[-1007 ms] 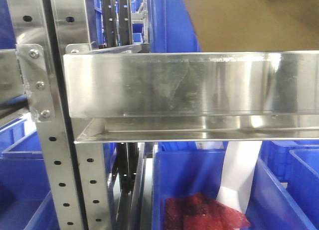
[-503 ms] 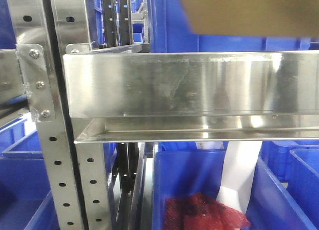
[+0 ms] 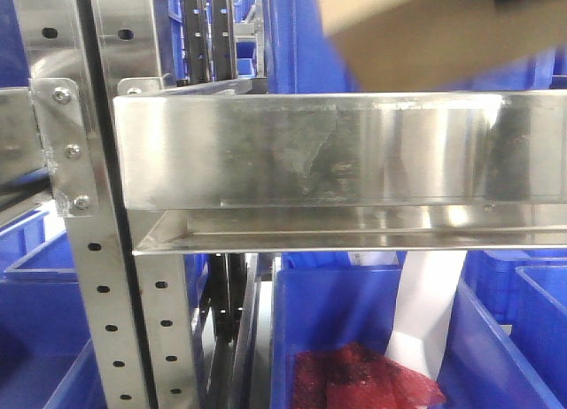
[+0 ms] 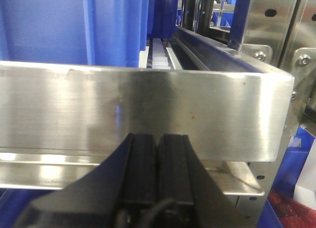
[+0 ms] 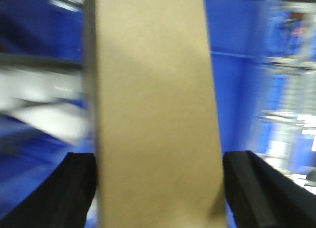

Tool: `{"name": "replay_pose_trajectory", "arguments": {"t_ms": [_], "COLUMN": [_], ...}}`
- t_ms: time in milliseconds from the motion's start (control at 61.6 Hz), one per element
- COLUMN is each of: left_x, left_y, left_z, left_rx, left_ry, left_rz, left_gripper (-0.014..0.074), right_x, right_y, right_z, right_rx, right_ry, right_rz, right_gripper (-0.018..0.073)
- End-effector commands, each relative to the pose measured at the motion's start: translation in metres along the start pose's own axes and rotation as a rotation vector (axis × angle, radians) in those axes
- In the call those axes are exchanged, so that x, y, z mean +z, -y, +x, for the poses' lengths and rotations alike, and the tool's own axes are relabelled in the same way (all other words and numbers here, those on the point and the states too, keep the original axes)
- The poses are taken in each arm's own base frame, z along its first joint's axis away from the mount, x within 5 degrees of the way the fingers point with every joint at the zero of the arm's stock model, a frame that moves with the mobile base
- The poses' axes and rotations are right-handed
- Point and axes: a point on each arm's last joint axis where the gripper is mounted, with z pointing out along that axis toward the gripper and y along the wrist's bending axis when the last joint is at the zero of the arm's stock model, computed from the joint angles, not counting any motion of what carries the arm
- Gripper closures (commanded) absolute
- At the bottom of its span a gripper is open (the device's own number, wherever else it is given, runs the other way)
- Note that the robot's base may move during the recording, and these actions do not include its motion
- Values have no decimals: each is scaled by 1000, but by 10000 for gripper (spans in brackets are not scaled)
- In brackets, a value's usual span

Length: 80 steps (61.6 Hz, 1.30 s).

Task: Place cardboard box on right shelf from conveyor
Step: 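Lower the box onto the upper shelf and push it farther in, then open the right gripper and withdraw it from the box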

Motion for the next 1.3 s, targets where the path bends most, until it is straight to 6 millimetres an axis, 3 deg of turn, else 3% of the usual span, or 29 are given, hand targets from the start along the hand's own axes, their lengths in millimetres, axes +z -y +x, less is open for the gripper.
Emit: {"name": "replay_pose_trajectory", "arguments": {"t_ms": [0, 130, 503, 812, 1007, 1104, 1283], "left_x": [-1, -1, -1, -1, -1, -1, -1], "left_y": [0, 0, 0, 0, 0, 0, 0], "left_z": [-6, -6, -6, -6, -6, -6, -6], "left_rx": [-6, -6, -6, -6, -6, -6, -6], "left_ry": [89, 89, 89, 89, 89, 89, 89], "left_rz": [-2, -2, -2, -2, -2, -2, -2], "left_gripper": [713, 713, 713, 713, 712, 713, 712], "right_x": [-7, -4, -11, -36, -60, -73, -97], "right_y": [3, -9, -8, 2, 10, 14, 18], "right_z": [-6, -8, -11, -11, -10, -8, -5], "right_rx": [79, 227, 521, 809, 1129, 1328, 1567], "right_ry": [79, 111, 154, 227, 296, 338, 413], "right_rz": [63, 25, -4, 27, 44, 47, 50], "right_gripper": [-43, -43, -43, -43, -27, 64, 408]}}
